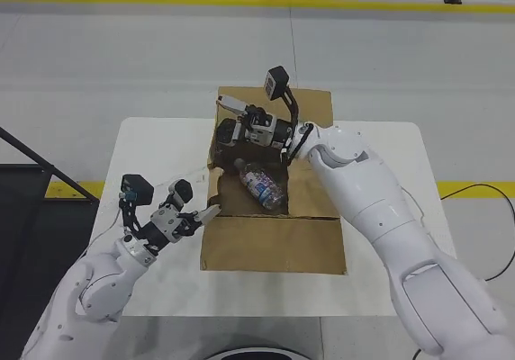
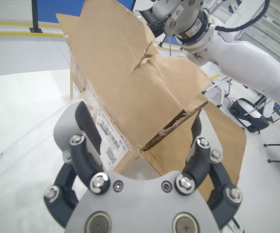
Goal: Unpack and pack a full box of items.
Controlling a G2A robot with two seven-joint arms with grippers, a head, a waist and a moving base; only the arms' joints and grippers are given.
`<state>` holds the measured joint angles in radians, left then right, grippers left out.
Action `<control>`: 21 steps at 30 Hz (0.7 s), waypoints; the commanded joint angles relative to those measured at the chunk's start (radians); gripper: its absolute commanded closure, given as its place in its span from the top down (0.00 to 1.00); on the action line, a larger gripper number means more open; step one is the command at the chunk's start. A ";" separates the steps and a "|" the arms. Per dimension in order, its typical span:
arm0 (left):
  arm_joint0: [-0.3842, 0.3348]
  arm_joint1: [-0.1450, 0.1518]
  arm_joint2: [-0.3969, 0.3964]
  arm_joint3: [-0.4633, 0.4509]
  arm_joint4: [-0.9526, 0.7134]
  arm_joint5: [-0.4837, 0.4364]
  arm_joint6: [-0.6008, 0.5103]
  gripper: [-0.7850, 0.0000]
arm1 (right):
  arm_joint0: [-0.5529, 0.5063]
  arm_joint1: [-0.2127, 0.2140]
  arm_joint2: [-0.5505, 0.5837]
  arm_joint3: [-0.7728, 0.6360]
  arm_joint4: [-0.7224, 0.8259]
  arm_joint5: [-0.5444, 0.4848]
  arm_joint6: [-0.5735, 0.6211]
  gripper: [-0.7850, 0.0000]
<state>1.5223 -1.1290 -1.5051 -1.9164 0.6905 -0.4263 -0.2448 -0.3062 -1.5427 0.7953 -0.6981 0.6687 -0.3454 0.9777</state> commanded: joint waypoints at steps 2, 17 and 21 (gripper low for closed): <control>-0.015 -0.002 0.011 0.014 -0.023 0.018 -0.001 1.00 | -0.002 -0.005 0.000 -0.006 -0.004 -0.027 0.026 1.00; 0.001 0.001 -0.044 0.035 -0.074 0.028 0.021 1.00 | -0.019 -0.008 0.041 -0.014 0.005 -0.126 0.193 1.00; 0.020 0.002 -0.062 0.031 -0.072 0.026 0.030 1.00 | -0.024 0.000 0.071 -0.008 -0.005 -0.145 0.175 1.00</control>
<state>1.5367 -1.1271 -1.5620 -1.8849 0.6175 -0.3983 -0.2168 -0.3292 -1.5449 0.8581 -0.7077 0.6672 -0.4857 1.1583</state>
